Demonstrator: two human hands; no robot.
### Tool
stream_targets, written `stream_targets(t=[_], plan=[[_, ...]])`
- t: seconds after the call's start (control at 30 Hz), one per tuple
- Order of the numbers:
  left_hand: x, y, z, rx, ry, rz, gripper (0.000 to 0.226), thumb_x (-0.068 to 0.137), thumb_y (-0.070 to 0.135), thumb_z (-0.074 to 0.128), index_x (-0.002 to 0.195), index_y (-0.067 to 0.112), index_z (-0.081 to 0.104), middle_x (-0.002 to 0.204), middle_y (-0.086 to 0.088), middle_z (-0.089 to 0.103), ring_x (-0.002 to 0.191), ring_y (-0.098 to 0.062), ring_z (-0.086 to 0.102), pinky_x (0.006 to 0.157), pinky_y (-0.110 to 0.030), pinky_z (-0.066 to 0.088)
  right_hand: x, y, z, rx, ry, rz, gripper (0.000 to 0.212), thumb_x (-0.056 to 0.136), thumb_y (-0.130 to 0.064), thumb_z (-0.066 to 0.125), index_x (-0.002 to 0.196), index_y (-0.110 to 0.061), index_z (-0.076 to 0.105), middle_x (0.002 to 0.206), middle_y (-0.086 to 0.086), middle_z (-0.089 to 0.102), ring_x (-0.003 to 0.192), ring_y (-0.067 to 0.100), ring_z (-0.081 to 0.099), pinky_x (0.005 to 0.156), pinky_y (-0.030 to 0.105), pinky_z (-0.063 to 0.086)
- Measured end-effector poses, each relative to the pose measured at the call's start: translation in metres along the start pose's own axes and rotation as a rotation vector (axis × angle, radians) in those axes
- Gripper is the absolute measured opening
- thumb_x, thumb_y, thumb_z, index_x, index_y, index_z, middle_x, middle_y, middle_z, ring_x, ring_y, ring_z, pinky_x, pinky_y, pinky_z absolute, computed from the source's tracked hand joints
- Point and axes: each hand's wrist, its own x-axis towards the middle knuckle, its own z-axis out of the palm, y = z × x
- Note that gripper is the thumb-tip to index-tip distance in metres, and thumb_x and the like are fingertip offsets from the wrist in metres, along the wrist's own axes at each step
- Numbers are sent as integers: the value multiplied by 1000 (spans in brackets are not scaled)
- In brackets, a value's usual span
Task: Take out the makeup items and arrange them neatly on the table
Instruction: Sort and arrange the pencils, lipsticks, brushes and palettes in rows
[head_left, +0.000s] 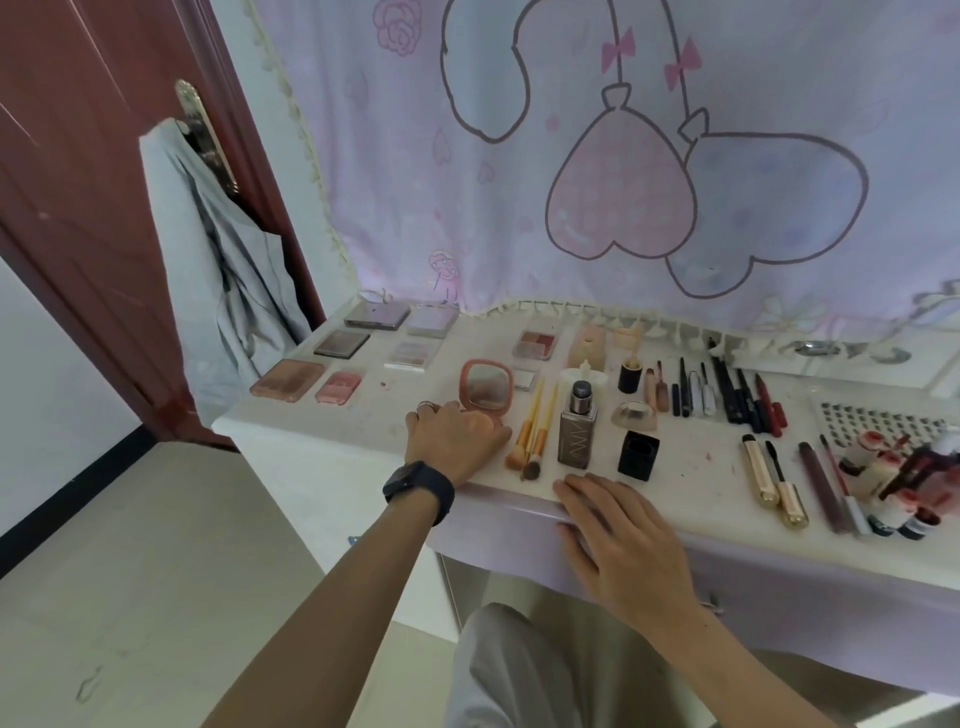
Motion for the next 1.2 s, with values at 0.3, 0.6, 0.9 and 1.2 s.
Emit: stream_targets(t=[0.3,0.6,0.9,1.2], plan=[[-22,-15,12,-414,107,-18,67,85,54,67,138,16,53,126,-10,62,119,-29,53,102,-46,46,1,-3,1,0,58,19,39,96,-32,62,130,-14,68,128,5,68,114,22,63,102,36,49],[-28,0,17,-426,183,65,55,86,54,68,125,16,62,117,-4,69,112,-23,60,101,-41,47,0,-4,1,25,47,47,39,98,-34,57,130,-15,68,129,4,68,113,21,64,100,37,51],[-26,-11,18,-407,108,70,60,90,51,64,138,16,53,131,-7,60,123,-26,52,100,-33,42,0,-3,0,13,47,32,40,98,-35,57,129,-14,69,128,4,68,113,21,65,101,35,49],[35,-60,-10,-163,163,34,49,103,31,44,149,11,42,154,-21,37,142,-36,29,118,-40,22,2,-1,0,31,45,36,38,97,-35,59,129,-16,69,128,3,68,112,21,64,99,35,50]])
